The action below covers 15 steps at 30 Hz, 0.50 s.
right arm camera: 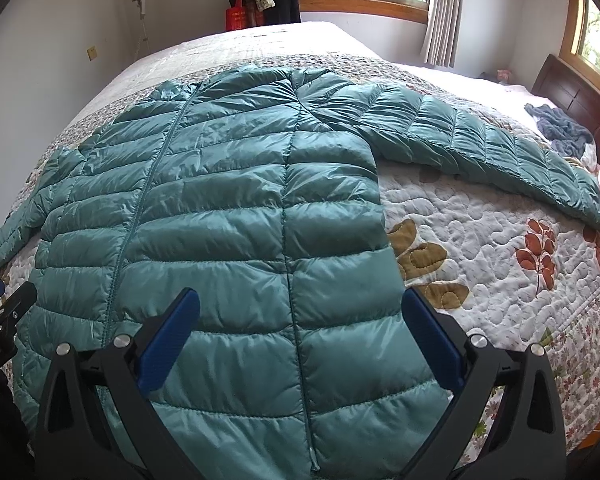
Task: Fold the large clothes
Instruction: 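Grasp the teal jacket sleeve cuff with the right gripper and lift it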
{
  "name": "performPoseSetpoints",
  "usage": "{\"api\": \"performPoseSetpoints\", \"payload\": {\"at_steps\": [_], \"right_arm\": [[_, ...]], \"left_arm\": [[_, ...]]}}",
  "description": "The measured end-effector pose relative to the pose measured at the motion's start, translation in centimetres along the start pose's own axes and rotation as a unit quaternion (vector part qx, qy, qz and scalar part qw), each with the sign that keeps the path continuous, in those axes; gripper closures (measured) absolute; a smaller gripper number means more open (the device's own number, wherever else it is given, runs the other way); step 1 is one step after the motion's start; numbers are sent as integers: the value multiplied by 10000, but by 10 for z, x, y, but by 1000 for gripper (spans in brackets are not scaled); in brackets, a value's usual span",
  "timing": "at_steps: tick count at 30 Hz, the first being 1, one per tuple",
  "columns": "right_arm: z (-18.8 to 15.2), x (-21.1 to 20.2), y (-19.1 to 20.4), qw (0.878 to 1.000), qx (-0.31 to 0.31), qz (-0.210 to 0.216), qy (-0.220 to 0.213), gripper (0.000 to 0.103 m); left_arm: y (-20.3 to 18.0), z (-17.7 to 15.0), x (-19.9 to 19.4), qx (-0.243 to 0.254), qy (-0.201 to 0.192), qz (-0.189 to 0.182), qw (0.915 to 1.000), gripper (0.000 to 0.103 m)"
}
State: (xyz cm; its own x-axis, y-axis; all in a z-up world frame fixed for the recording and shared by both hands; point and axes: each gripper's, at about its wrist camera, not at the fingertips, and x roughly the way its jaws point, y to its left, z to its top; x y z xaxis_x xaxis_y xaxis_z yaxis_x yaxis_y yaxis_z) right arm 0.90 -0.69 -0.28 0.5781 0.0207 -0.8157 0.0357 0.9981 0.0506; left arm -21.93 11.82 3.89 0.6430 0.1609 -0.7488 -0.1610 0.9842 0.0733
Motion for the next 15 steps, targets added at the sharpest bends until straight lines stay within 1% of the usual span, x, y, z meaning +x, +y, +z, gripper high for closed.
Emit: {"api": "performPoseSetpoints", "payload": {"at_steps": [2, 4, 6, 8, 10, 12, 13, 15], "right_arm": [[6, 3, -13, 9998, 115, 168, 88, 3], [17, 7, -39, 9985, 423, 252, 223, 3], [28, 8, -75, 9963, 806, 158, 257, 3], [40, 8, -120, 9918, 1237, -142, 273, 3], [48, 8, -167, 9847, 1661, -443, 277, 3], [53, 8, -221, 9734, 2170, -668, 300, 3], [54, 7, -250, 9656, 2466, -764, 303, 3], [52, 7, -294, 9536, 2840, -955, 307, 3]], "left_arm": [[-4, 6, 1, 46, -26, -16, 10000, 4], [-8, 15, 3, 78, -83, -29, 9999, 4], [-10, 24, 5, 69, -137, -44, 9999, 4], [-10, 33, 7, 12, -241, -62, 9997, 4], [-9, 38, 12, 1, -326, 21, 9995, 4], [-8, 42, 18, 0, -403, 65, 9992, 4], [-8, 43, 21, 4, -421, 86, 9991, 4], [-6, 43, 28, -24, -417, 51, 9991, 4]]}}
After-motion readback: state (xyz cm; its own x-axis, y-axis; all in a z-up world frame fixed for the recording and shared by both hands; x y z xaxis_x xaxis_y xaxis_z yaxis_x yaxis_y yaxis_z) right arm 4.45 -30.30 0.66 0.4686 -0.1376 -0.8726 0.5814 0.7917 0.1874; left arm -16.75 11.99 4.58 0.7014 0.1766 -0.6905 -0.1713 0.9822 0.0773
